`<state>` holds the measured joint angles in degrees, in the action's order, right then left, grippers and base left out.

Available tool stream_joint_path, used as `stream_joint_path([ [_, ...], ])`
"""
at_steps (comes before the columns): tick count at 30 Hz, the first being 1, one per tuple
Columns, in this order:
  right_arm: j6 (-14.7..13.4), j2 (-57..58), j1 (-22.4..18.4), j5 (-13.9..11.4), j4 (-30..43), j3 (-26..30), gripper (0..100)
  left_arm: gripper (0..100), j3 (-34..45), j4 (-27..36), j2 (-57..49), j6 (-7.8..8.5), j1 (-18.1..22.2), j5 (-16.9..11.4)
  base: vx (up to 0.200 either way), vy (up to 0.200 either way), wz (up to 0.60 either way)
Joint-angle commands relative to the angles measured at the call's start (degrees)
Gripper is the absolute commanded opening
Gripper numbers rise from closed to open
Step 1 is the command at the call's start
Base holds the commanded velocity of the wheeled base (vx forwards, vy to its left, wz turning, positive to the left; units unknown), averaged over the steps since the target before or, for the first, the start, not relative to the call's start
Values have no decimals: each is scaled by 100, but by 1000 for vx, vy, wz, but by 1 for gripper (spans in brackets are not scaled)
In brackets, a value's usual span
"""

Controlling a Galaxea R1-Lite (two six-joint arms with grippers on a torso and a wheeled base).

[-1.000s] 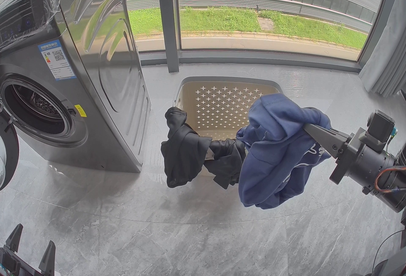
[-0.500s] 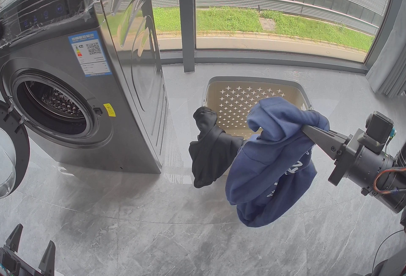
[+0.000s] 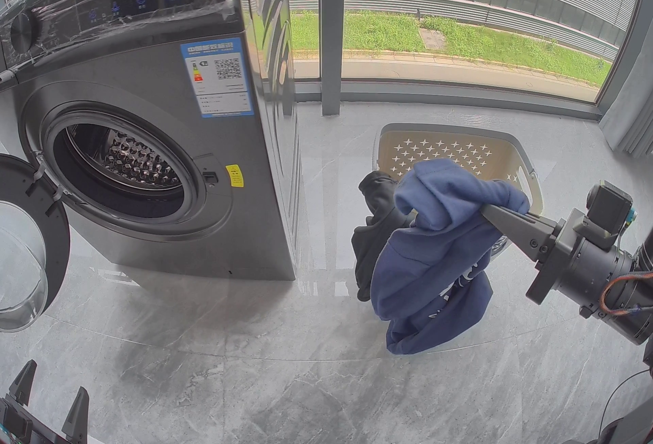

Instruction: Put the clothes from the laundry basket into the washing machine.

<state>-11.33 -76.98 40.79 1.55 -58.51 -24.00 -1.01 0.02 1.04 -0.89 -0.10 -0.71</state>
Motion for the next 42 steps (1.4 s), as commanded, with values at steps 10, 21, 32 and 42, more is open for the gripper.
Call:
stream_joint_path([
  [10,-1,-10,87,-41,-125,54,0,100,92,-2,-77,-8,1,0,0,200,0],
  [21,8,-18,87,-49,-187,54,0,100,92,6,-77,-8,1,0,-36,0,0],
  [32,8,-27,87,-49,-187,89,0,100,92,6,-77,-8,1,0,-200,0,0],
  [42,8,-36,87,-49,-187,89,0,100,92,-2,-77,1,1,9,-40,0,0],
])
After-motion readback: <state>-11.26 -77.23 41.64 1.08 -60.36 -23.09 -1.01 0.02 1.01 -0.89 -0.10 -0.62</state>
